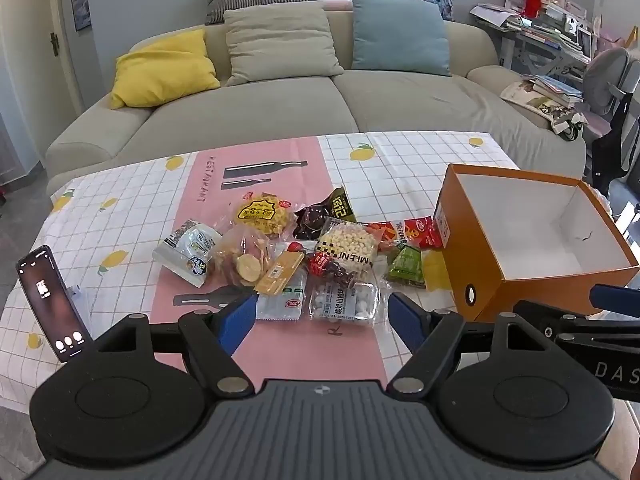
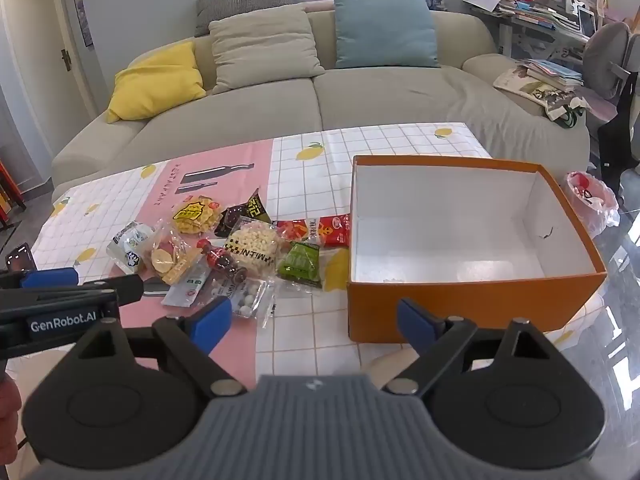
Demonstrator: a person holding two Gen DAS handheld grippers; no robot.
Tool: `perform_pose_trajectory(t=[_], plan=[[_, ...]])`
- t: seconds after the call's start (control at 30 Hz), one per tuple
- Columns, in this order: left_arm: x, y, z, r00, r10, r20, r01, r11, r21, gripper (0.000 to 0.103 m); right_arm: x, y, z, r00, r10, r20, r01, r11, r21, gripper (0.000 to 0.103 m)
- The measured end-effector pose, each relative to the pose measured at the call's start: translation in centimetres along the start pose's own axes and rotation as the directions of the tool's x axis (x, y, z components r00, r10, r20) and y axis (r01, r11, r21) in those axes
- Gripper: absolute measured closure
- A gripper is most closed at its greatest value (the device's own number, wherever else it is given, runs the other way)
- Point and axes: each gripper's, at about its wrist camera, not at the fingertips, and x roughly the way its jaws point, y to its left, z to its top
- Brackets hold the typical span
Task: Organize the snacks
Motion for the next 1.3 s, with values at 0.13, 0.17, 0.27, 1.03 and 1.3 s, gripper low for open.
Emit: perform_pose_trajectory(t=[0.13,0.17,0.27,1.03,1.3], plan=[[-0.6,0.0,-0.3,1.0,0.0,0.006,0.0,1.0,-0.018,0.015,-0.1,0.0,-0.2,1.0,0.001,0.008,-0.001,1.0,0.0,0.01],[-0.8,0.1,-0.2,1.0,-0.003,0.006,0.003,1.0,-0.021,0.015,-0.2,0.0,-0.2,1.0,0.001,0.008,-0.001,1.0,0.0,0.01],[-0.9,0.0,-0.1,1.0,0.002,0.012,-0.001,1.0,-0.012,0.015,-0.2,-0.1,-0.3,1.0,0.003,0.008,-0.003,1.0,0.003,0.009],[-3.3,0.0,0.9,0.995,-0.002,0.104,0.004,1.0,-0.017,0.015,-2.0,0.4,-0.4,0.995,-0.024,0.1,0.026,0.999,-0.021,0.004],[-3.5,0.0,0.9,0.994,-0.005,0.107,0.007,1.0,-0.018,0.015,-2.3,0.4,-0.5,0.993,-0.035,0.11,0.038,0.999,-0.022,0.003]])
